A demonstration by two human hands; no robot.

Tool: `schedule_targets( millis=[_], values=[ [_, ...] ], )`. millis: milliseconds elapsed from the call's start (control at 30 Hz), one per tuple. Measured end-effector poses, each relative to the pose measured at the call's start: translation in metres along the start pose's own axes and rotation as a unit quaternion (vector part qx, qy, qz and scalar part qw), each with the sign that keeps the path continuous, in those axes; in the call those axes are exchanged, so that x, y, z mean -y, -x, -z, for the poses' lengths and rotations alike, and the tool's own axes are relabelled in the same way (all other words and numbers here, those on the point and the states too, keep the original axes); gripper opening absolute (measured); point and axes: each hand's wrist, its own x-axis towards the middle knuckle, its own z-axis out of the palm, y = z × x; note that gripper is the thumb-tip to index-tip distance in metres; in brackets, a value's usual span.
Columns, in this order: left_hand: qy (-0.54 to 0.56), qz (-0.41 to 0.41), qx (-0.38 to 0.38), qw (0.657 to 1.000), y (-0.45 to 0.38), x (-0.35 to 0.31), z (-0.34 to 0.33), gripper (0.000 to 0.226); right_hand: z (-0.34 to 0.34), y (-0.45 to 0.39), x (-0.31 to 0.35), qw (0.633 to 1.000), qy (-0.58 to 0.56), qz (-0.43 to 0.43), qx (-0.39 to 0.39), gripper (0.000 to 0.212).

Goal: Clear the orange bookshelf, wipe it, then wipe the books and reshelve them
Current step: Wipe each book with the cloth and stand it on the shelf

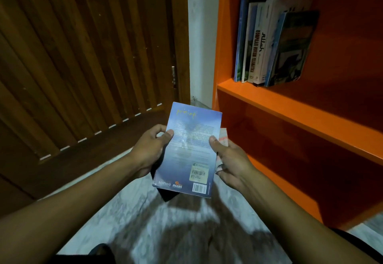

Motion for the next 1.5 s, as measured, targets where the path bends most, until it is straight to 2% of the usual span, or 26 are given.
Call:
schedule_targets(
  millis=[100,167,267,333,400,467,567,733,833,933,967,1033,1100,1167,1300,1367,1433,1500],
  values=[
    [-0.008,-0.014,0.001,1.0,0.0,-0.003,0.001,0.019,0.002,-0.004,0.01,0.995,-0.05,0.028,-0.078,0.018],
    [-0.028,-0.023,0.004,0.999,0.0,-0.003,0.002,0.02,0.005,-0.007,0.019,0.987,-0.053,0.084,-0.129,0.018],
    [-0.036,-0.019,0.019,0.999,0.004,-0.002,0.002,0.022,0.008,-0.01,0.029,0.948,0.099,0.252,-0.167,0.026],
    [-0.02,-0.013,0.033,0.999,0.006,0.0,-0.003,0.022,0.01,-0.012,0.028,0.903,0.236,0.338,-0.123,0.035],
    [0.015,-0.01,0.034,0.999,0.007,0.0,-0.008,0.021,0.011,-0.012,0.021,0.851,0.363,0.371,-0.08,0.045],
    [0.051,-0.014,0.021,0.998,0.005,0.0,-0.009,0.02,0.009,-0.009,0.014,0.813,0.428,0.39,-0.063,0.048],
    [0.075,-0.013,-0.01,0.997,-0.001,-0.001,-0.005,0.02,0.003,0.0,0.003,0.79,0.469,0.394,0.002,0.04],
    [0.126,0.023,-0.09,0.988,-0.012,-0.005,0.008,0.014,-0.003,0.009,-0.027,0.747,0.52,0.4,0.102,0.051],
    [0.144,0.033,-0.126,0.981,-0.018,-0.004,0.023,0.007,-0.002,0.012,-0.041,0.719,0.524,0.438,0.132,0.042],
    [0.142,0.033,-0.137,0.98,-0.027,0.003,0.04,0.036,-0.004,0.017,-0.048,0.681,0.546,0.454,0.181,0.032],
    [0.138,0.03,-0.136,0.981,-0.029,0.003,0.043,0.036,-0.007,0.019,-0.049,0.68,0.562,0.426,0.201,0.029],
    [0.119,0.017,-0.149,0.981,-0.026,0.001,0.045,0.017,-0.01,0.023,-0.051,0.706,0.576,0.348,0.22,0.031],
    [0.1,0.01,-0.16,0.982,-0.025,0.001,0.046,0.006,-0.013,0.024,-0.048,0.779,0.523,0.284,0.198,0.024],
    [0.089,0.001,-0.151,0.985,-0.023,0.003,0.044,0.009,-0.014,0.021,-0.038,0.844,0.451,0.26,0.127,0.023],
    [0.055,0.004,-0.112,0.992,-0.01,0.002,0.035,0.011,-0.012,0.011,-0.012,0.922,0.293,0.251,-0.032,0.027],
    [0.046,0.019,-0.076,0.996,-0.002,0.003,0.027,0.011,-0.01,0.007,-0.001,0.925,0.238,0.279,-0.095,0.025],
    [0.049,0.04,-0.039,0.997,0.006,0.005,0.016,0.01,-0.01,0.004,0.007,0.898,0.256,0.33,-0.136,0.025],
    [0.052,0.053,-0.007,0.997,0.012,0.006,0.001,0.011,-0.015,0.004,0.01,0.883,0.275,0.362,-0.117,0.022]
  ],
)
